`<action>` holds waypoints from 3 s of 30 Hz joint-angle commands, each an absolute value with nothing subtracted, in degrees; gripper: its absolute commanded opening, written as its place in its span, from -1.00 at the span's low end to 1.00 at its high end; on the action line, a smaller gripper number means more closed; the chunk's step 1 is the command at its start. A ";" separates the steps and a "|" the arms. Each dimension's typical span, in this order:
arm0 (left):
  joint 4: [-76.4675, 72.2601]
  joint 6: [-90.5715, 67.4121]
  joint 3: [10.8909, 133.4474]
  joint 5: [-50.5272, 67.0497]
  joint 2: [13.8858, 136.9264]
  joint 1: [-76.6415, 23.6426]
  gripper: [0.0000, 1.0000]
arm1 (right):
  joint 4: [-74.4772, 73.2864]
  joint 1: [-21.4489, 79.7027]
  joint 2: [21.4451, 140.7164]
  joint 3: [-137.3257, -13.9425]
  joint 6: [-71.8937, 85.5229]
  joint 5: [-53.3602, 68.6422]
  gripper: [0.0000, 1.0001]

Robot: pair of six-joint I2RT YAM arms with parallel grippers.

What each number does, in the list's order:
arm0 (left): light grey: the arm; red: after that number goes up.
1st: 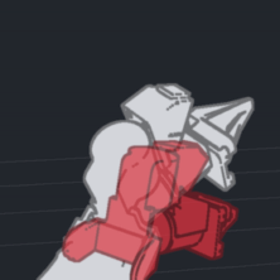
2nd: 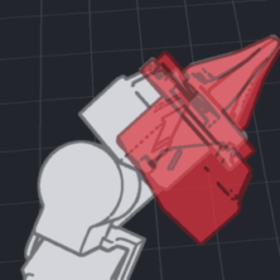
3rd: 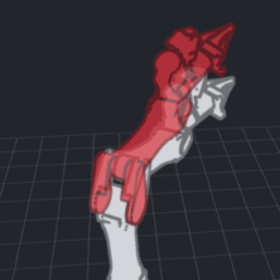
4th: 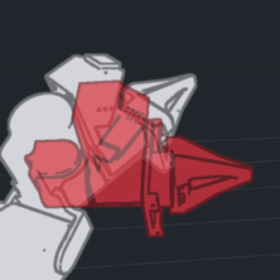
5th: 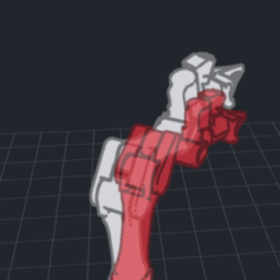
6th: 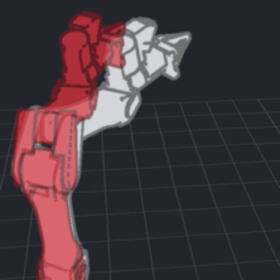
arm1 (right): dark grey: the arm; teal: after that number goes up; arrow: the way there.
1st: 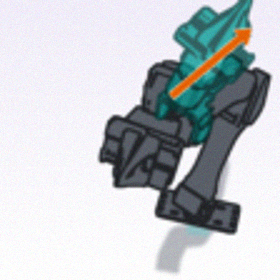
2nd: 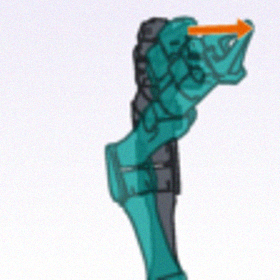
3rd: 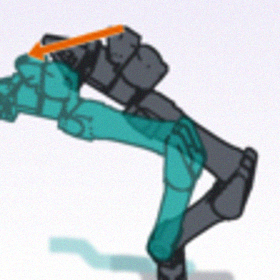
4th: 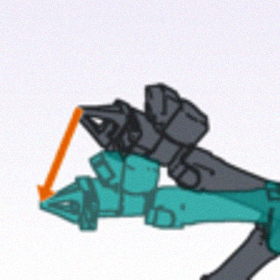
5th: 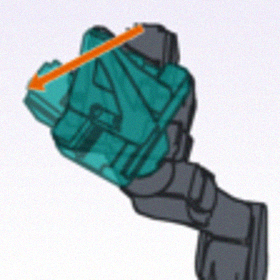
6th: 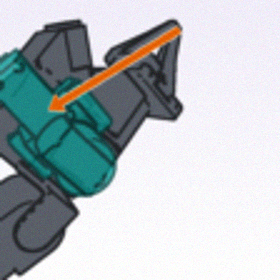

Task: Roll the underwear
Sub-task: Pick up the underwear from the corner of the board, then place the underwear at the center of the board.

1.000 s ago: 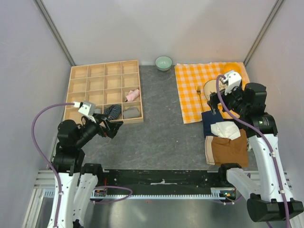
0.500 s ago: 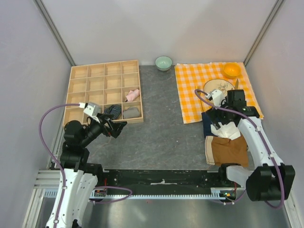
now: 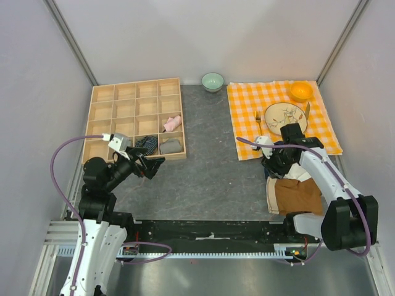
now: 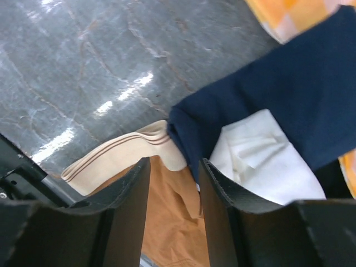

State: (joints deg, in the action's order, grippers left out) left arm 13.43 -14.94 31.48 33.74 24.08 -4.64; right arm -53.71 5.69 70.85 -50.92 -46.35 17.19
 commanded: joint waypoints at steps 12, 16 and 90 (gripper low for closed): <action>11.43 -16.52 31.20 34.45 23.73 -4.83 0.95 | -63.72 17.75 62.66 -40.53 -61.07 17.58 0.00; 11.43 -16.52 31.20 34.45 23.82 -4.92 0.95 | -64.07 18.11 63.89 -39.46 -64.68 16.26 0.02; 10.28 -16.96 30.32 37.35 25.31 -5.27 0.97 | -33.50 19.62 78.03 -65.67 -23.38 25.51 -1.00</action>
State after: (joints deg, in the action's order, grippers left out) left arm 13.08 -14.98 30.57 35.24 25.39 -5.02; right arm -48.07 25.69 74.96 -74.72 -31.97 36.73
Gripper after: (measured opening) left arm 0.982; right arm 0.006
